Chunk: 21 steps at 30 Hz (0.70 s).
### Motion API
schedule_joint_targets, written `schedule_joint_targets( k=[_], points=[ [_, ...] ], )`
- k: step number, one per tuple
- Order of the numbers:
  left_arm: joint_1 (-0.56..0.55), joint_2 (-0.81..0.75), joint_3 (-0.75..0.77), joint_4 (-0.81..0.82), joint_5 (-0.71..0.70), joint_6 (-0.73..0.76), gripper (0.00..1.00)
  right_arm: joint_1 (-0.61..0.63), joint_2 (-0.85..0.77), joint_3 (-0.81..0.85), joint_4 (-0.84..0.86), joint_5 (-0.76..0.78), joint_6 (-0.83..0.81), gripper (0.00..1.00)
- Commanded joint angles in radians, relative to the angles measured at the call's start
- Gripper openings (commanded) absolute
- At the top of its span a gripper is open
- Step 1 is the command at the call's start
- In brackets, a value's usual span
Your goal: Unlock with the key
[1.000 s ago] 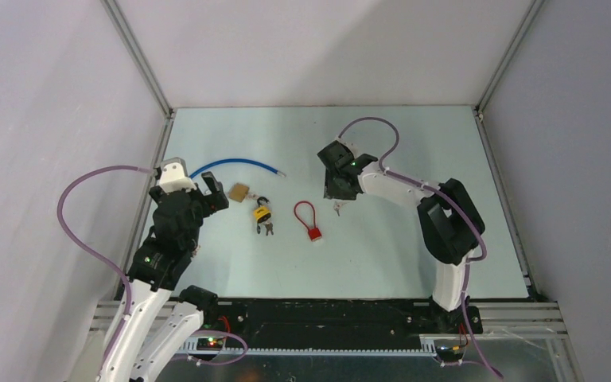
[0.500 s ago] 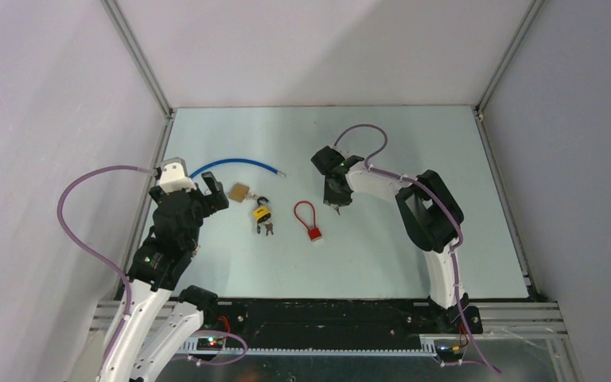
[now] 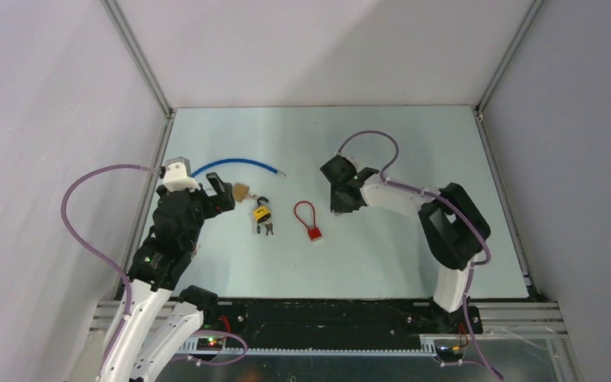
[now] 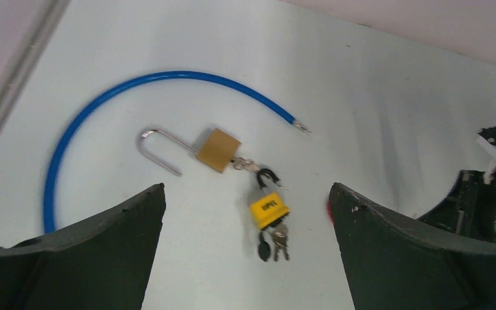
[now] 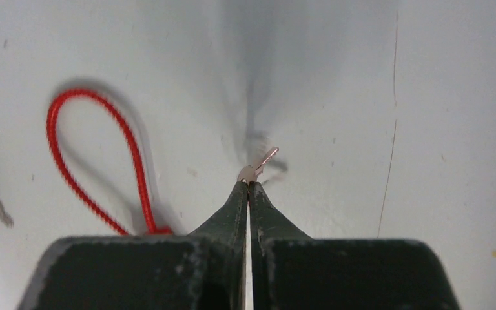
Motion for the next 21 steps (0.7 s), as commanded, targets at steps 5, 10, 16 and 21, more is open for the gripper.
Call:
schedule_joint_targets(
  k=[5, 10, 16, 21],
  points=[
    [-0.005, 0.037, -0.004, 0.04, 0.265, -0.188, 1.0, 0.078, -0.255, -0.21, 0.171, 0.012, -0.138, 0.0],
    [-0.006, 0.065, -0.052, 0.074, 0.399, -0.305, 1.0, 0.107, -0.348, -0.32, 0.281, -0.009, -0.184, 0.0],
    [-0.025, 0.139, -0.11, 0.181, 0.547, -0.425, 0.96, 0.154, -0.543, -0.517, 0.544, -0.104, -0.25, 0.0],
    [-0.064, 0.2, -0.115, 0.223, 0.585, -0.481, 0.94, 0.181, -0.682, -0.642, 0.721, -0.177, -0.333, 0.0]
  ],
)
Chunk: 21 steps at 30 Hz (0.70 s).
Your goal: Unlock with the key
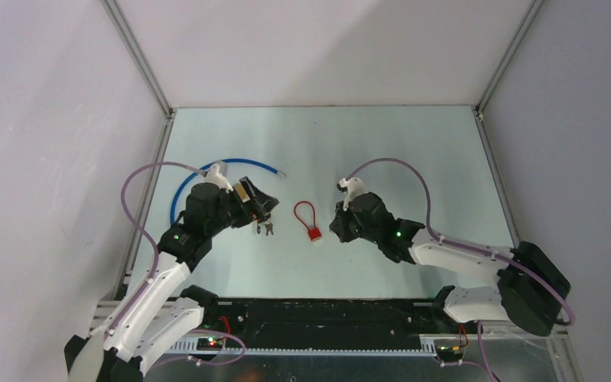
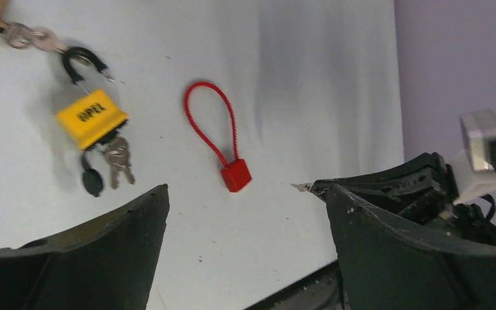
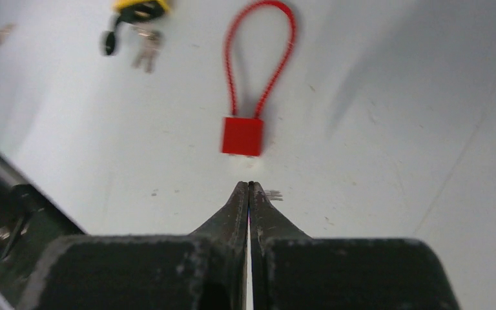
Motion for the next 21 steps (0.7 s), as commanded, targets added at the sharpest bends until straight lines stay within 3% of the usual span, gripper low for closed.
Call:
schedule_joint_targets(
  k=[1, 12, 21],
  points=[
    [-0.048, 0.039, 0.007, 0.107, 0.078, -0.085, 0.93, 0.02, -0.126, -0.055, 0.242, -0.077, -0.101, 0.0],
    [-0.204, 0.159, 0.067, 0.181, 0.088, -0.136, 0.85, 0.044, -0.268, -0.134, 0.355, -0.248, -0.223, 0.0],
    [-0.234, 0.159, 0.054, 0.203, 0.029, -0.136, 0.85, 0.038, -0.232, -0.148, 0.26, -0.022, -0.186, 0.0]
  ],
)
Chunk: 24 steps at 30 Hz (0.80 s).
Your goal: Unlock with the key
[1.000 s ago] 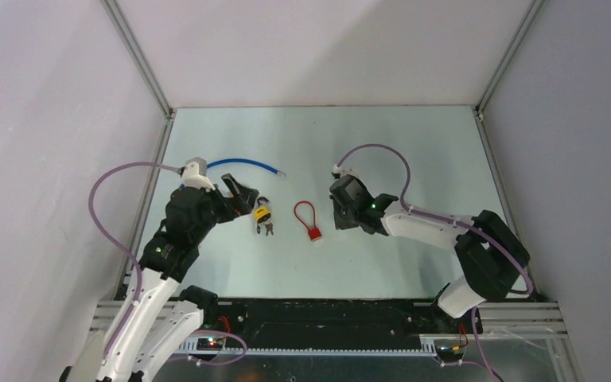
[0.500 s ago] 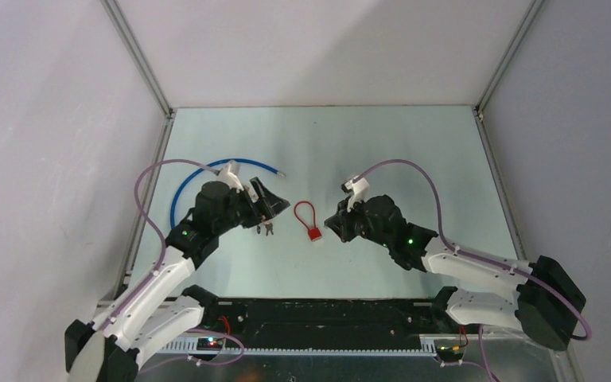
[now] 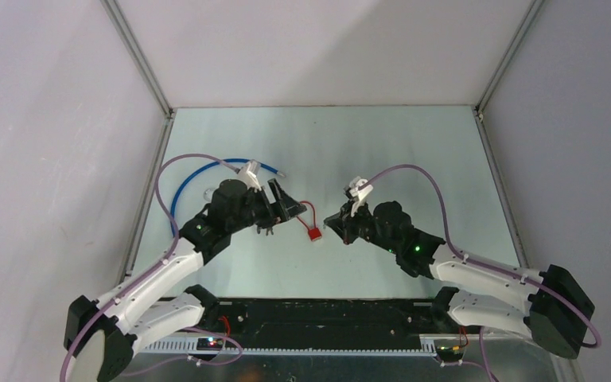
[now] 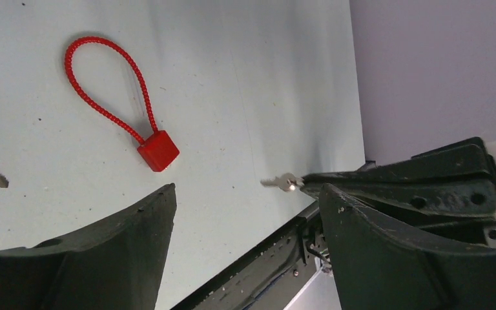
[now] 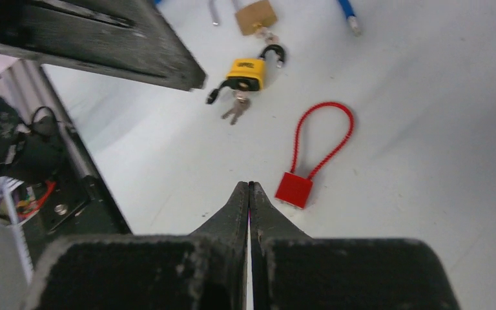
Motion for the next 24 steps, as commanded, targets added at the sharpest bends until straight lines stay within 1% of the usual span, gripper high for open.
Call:
schedule_joint_targets(
  k=[1, 4, 8, 11, 13, 17, 18, 21, 22, 23, 24],
  points=[
    [-0.006, -0.039, 0.015, 0.045, -0.056, -0.005, 0.85, -0.006, 0.064, -0.002, -0.045, 0.153, 0.015, 0.0],
    [-0.006, -0.063, 0.004, 0.04, -0.108, 0.014, 0.85, -0.009, 0.114, -0.002, -0.09, 0.189, 0.077, 0.0],
    [-0.006, -0.091, 0.001, 0.021, -0.16, 0.034, 0.85, -0.021, 0.185, -0.002, -0.1, 0.188, 0.17, 0.0],
    [-0.005, -0.108, 0.006, -0.002, -0.191, 0.054, 0.85, -0.039, 0.226, -0.001, -0.11, 0.17, 0.263, 0.0],
    [-0.005, -0.115, 0.008, -0.016, -0.203, 0.064, 0.85, -0.066, 0.254, 0.008, -0.149, 0.184, 0.335, 0.0],
    [-0.005, -0.114, 0.008, -0.025, -0.205, 0.07, 0.86, -0.172, 0.33, 0.037, -0.275, 0.165, 0.472, 0.0],
    [-0.005, -0.111, 0.009, -0.025, -0.205, 0.07, 0.86, -0.216, 0.349, 0.038, -0.295, 0.153, 0.491, 0.0],
    [-0.006, -0.104, 0.012, -0.027, -0.205, 0.071, 0.86, -0.279, 0.373, 0.039, -0.366, 0.114, 0.545, 0.0],
    [-0.005, -0.103, 0.014, -0.028, -0.205, 0.071, 0.86, -0.296, 0.371, 0.039, -0.381, 0.114, 0.548, 0.03],
    [-0.005, -0.105, 0.014, -0.028, -0.205, 0.073, 0.86, -0.307, 0.359, 0.039, -0.406, 0.117, 0.547, 0.13],
    [-0.006, -0.105, 0.015, -0.031, -0.204, 0.074, 0.86, -0.31, 0.349, 0.041, -0.437, 0.126, 0.536, 0.18]
  ],
)
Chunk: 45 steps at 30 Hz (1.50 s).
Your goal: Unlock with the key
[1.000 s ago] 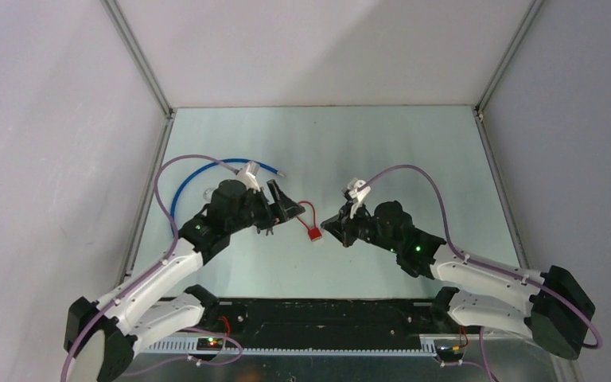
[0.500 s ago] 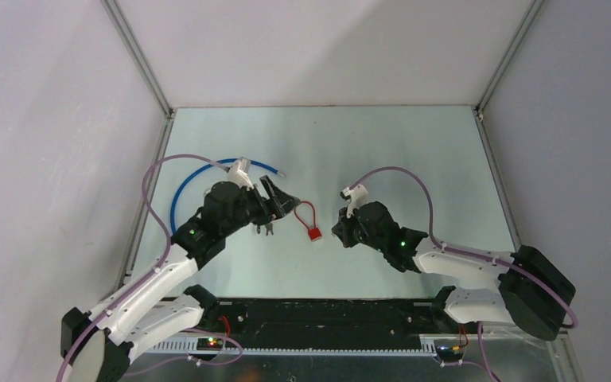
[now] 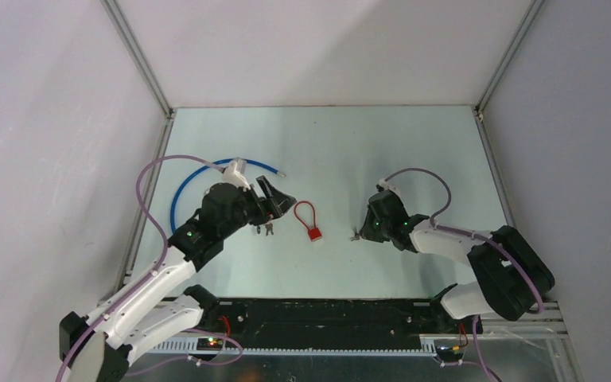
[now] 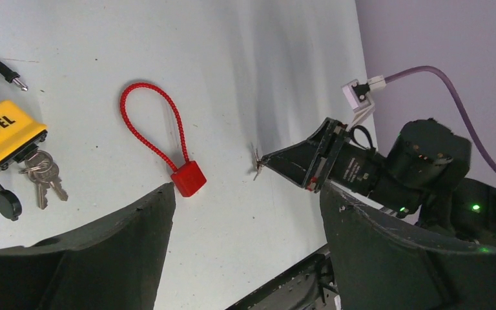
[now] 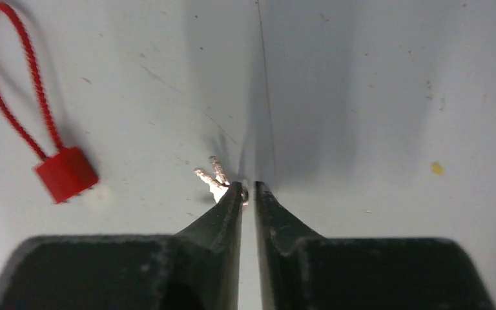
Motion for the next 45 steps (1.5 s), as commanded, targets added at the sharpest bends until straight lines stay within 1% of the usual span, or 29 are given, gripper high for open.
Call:
schedule_joint_targets(
  k=[1, 2, 3, 5, 7, 9, 12, 17, 21, 25, 29, 32, 35, 40, 45],
  points=[
    [-0.005, -0.006, 0.016, 0.002, -0.023, 0.04, 0.86, -0.028, -0.038, 0.031, -0.156, 0.0, 0.051, 0.28],
    [-0.005, -0.008, 0.017, -0.001, -0.023, 0.046, 0.86, -0.028, -0.058, 0.038, -0.186, 0.015, 0.028, 0.33],
    [-0.005, -0.01, 0.017, -0.004, -0.023, 0.05, 0.86, -0.028, -0.083, 0.043, -0.203, 0.025, 0.012, 0.41],
    [-0.005, -0.012, 0.022, -0.011, -0.055, 0.063, 0.86, -0.028, -0.123, 0.068, -0.244, 0.043, -0.05, 0.5],
    [-0.005, -0.016, 0.032, -0.024, -0.065, 0.084, 0.86, -0.025, -0.154, 0.096, -0.282, 0.05, -0.12, 0.53],
    [-0.005, -0.021, 0.044, -0.043, -0.079, 0.108, 0.87, -0.022, -0.167, 0.128, -0.313, 0.04, -0.19, 0.54],
    [-0.006, -0.038, 0.063, -0.069, -0.102, 0.153, 0.88, 0.006, -0.15, 0.186, -0.377, 0.042, -0.292, 0.54],
    [-0.003, -0.09, 0.081, -0.113, -0.146, 0.211, 0.88, 0.085, -0.029, 0.313, -0.473, 0.075, -0.444, 0.53],
    [-0.003, -0.123, 0.1, -0.162, -0.171, 0.28, 0.89, 0.14, 0.079, 0.404, -0.56, 0.111, -0.568, 0.49],
    [-0.003, -0.15, 0.145, -0.238, -0.21, 0.396, 0.89, 0.161, 0.144, 0.474, -0.606, 0.138, -0.655, 0.49],
    [-0.003, -0.181, 0.18, -0.291, -0.26, 0.493, 0.91, 0.179, 0.199, 0.507, -0.631, 0.11, -0.746, 0.49],
    [-0.003, -0.205, 0.172, -0.298, -0.339, 0.532, 0.91, 0.185, 0.253, 0.525, -0.639, 0.102, -0.786, 0.48],
    [-0.003, -0.21, 0.154, -0.296, -0.385, 0.544, 0.91, 0.184, 0.314, 0.541, -0.652, 0.116, -0.828, 0.46],
    [-0.002, -0.201, 0.138, -0.3, -0.385, 0.541, 0.9, 0.173, 0.388, 0.565, -0.673, 0.105, -0.868, 0.44],
    [0.01, -0.205, 0.137, -0.3, -0.389, 0.538, 0.9, 0.167, 0.426, 0.568, -0.619, 0.058, -0.874, 0.38]
  ],
)
